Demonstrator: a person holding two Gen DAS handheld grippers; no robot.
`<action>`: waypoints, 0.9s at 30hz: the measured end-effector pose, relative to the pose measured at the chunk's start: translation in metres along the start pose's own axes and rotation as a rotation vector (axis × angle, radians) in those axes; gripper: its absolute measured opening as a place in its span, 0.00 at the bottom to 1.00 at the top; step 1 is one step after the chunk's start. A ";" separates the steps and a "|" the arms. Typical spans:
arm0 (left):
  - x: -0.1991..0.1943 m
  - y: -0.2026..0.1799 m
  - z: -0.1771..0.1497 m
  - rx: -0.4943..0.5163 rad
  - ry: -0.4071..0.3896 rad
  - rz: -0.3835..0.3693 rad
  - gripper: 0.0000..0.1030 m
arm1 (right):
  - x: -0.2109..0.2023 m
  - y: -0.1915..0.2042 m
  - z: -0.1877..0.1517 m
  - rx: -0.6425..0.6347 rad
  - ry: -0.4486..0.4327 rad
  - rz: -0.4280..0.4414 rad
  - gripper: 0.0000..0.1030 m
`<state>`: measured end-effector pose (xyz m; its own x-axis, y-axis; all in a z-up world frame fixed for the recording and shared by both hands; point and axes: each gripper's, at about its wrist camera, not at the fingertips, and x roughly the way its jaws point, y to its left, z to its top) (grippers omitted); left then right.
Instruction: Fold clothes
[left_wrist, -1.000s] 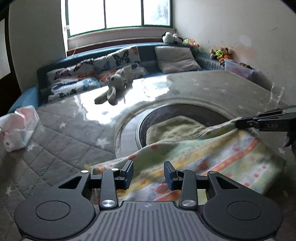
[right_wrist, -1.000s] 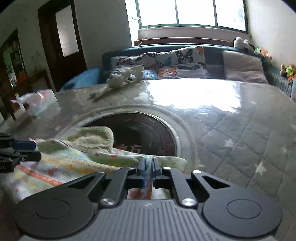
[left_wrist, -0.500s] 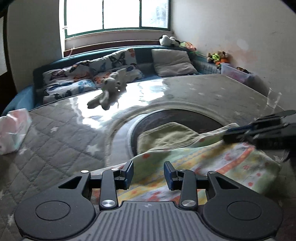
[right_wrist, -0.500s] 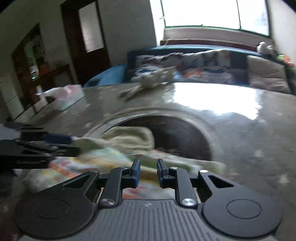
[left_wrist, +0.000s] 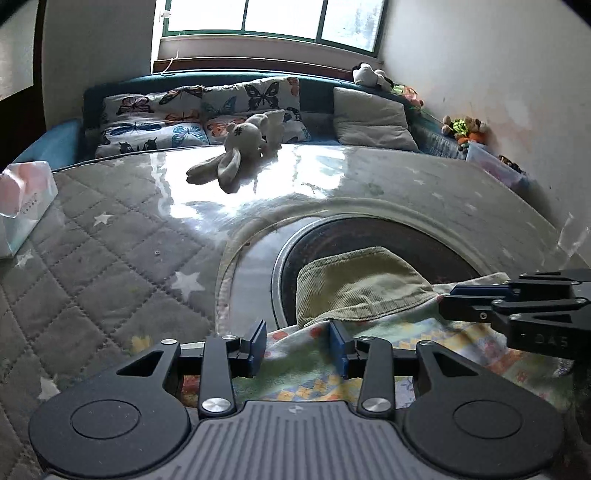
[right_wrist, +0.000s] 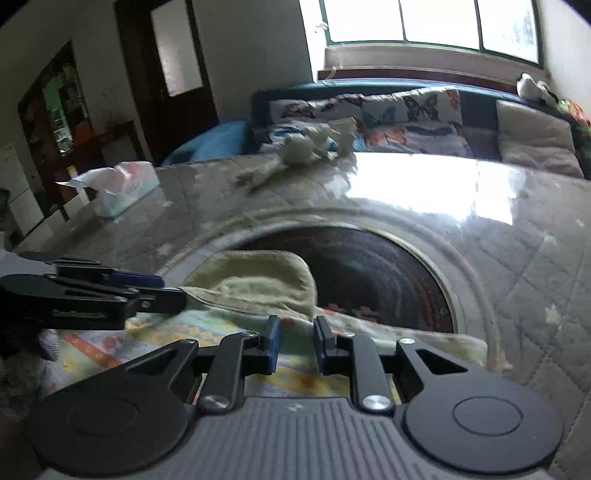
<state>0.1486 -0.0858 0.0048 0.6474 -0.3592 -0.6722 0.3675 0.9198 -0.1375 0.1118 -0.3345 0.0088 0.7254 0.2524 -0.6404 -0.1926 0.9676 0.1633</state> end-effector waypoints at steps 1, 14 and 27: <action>-0.004 0.000 0.001 0.001 -0.006 0.003 0.39 | -0.003 0.003 0.001 -0.010 -0.005 0.015 0.19; -0.039 0.003 -0.029 0.065 -0.021 0.052 0.39 | 0.011 0.046 0.001 -0.138 0.036 0.066 0.19; -0.051 0.026 -0.035 -0.001 -0.052 0.101 0.39 | 0.032 0.082 0.016 -0.219 0.067 0.138 0.20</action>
